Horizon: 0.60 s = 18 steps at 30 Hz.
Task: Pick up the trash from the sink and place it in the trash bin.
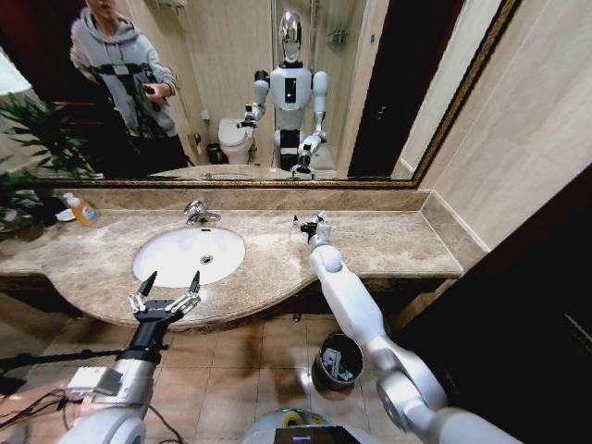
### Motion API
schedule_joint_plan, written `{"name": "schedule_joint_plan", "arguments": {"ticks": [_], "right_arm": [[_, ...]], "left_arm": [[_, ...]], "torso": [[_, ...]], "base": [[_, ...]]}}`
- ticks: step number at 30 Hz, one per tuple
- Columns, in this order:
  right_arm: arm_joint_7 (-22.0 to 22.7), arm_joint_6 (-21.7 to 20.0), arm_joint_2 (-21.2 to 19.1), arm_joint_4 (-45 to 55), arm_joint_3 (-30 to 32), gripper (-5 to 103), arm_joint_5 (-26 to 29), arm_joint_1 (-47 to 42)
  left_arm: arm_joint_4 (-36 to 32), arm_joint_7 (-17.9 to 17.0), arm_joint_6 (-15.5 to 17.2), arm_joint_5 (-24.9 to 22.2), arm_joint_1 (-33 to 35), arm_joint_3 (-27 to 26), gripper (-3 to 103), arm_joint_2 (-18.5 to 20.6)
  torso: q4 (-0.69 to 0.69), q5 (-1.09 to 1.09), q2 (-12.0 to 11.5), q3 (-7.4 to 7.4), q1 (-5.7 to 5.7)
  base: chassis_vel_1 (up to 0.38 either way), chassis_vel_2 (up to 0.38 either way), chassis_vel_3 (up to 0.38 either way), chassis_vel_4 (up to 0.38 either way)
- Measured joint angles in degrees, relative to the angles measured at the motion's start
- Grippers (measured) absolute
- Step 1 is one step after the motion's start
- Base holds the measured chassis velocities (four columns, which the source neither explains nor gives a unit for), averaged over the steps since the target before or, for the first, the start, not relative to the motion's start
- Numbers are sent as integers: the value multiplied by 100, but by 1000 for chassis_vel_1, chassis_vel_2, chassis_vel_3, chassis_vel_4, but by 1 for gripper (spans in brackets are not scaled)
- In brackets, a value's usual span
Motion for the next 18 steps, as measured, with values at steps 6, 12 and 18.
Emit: {"name": "schedule_joint_plan", "arguments": {"ticks": [6, 12, 18], "right_arm": [[93, 81, -31, -444, 245, 99, -265, 67], [132, 96, -93, -584, 324, 99, -279, 51], [30, 158, -61, -710, 333, 84, -328, 141]], "left_arm": [[0, 0, 1, 0, 0, 0, 100, 0], [0, 0, 0, 0, 0, 0, 100, 0], [0, 0, 0, 0, 0, 0, 100, 0]], "torso": [[-1, 0, 0, -1, 0], [-2, 1, 1, -1, -2], [0, 1, 0, -1, -1]], "base": [[0, 0, 0, 0], [0, 0, 0, 0], [0, 0, 0, 0]]}}
